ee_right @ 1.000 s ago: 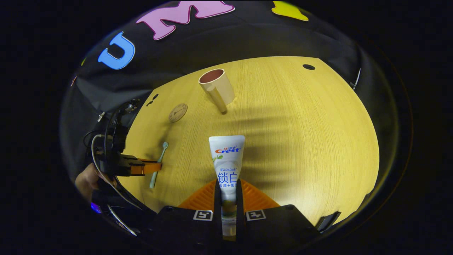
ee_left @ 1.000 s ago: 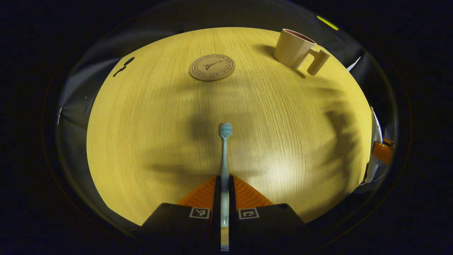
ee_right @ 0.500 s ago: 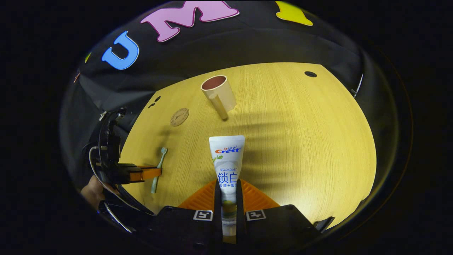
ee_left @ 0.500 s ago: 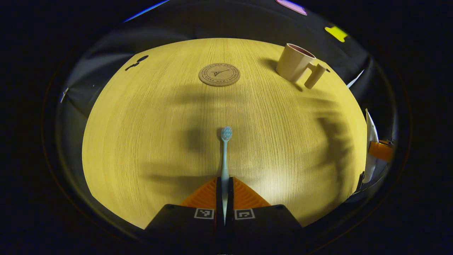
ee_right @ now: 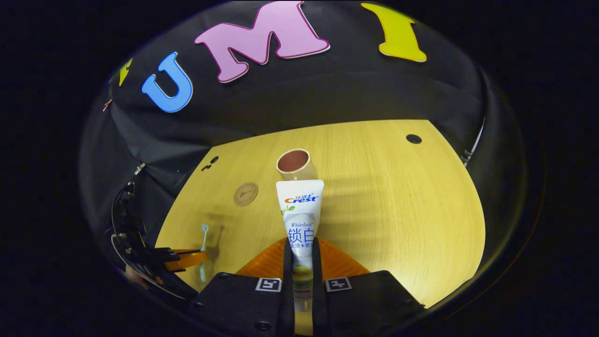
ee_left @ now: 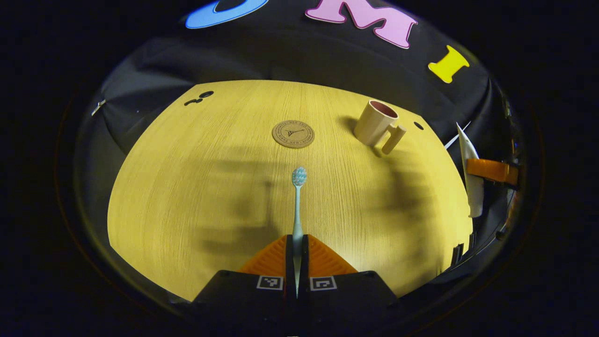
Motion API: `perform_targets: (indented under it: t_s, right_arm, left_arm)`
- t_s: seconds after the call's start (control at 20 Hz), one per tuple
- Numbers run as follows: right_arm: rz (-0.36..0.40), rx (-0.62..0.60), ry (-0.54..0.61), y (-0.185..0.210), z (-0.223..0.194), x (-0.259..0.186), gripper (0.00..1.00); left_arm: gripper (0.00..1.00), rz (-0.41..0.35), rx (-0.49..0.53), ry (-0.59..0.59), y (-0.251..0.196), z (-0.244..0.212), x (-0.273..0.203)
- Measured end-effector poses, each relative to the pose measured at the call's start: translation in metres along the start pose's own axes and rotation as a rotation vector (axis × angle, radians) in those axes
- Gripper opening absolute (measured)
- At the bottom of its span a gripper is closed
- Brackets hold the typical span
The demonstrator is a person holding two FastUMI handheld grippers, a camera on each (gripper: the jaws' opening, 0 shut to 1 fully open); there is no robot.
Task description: Put the toothbrush and toothpaste on the desktop into the cup, then pick up the cup and place it on the coaster on the desktop.
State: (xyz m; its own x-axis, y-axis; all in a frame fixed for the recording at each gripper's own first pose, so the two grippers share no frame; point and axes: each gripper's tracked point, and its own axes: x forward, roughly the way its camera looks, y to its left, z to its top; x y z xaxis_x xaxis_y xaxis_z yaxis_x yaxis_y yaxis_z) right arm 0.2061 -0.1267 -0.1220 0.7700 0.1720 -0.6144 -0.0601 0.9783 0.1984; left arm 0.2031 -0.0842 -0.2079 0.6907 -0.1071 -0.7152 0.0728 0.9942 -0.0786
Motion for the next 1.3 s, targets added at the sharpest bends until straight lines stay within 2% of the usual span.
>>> perform_targets:
  t_s: [0.2, 0.35, 0.65, 0.75, 0.9, 1.1, 1.3]
  right_arm:
    - [0.019, -0.014, -0.076, 0.008, 0.046, 0.014, 0.19]
    - [0.036, -0.038, -0.138, 0.017, 0.077, 0.028, 0.19]
    - [0.081, -0.031, -0.258, 0.029, 0.127, 0.077, 0.19]
    - [0.099, -0.018, -0.306, 0.033, 0.139, 0.092, 0.18]
    - [0.141, -0.017, -0.381, 0.041, 0.159, 0.117, 0.18]
    - [0.187, 0.001, -0.484, 0.045, 0.185, 0.139, 0.18]
    - [0.177, 0.006, -0.507, 0.034, 0.188, 0.167, 0.18]
  left_arm:
    - [0.06, -0.057, -0.060, -0.027, -0.015, 0.006, -0.023]
    - [0.06, -0.090, -0.106, -0.096, -0.025, 0.030, -0.043]
    - [0.07, -0.178, -0.104, -0.209, -0.051, 0.061, -0.073]
    - [0.07, -0.199, -0.073, -0.258, -0.062, 0.070, -0.079]
    - [0.07, -0.241, -0.027, -0.269, -0.081, 0.076, -0.077]
    - [0.07, -0.286, -0.055, -0.258, -0.101, 0.084, -0.065]
    - [0.06, -0.323, -0.087, -0.283, -0.117, 0.094, -0.057]
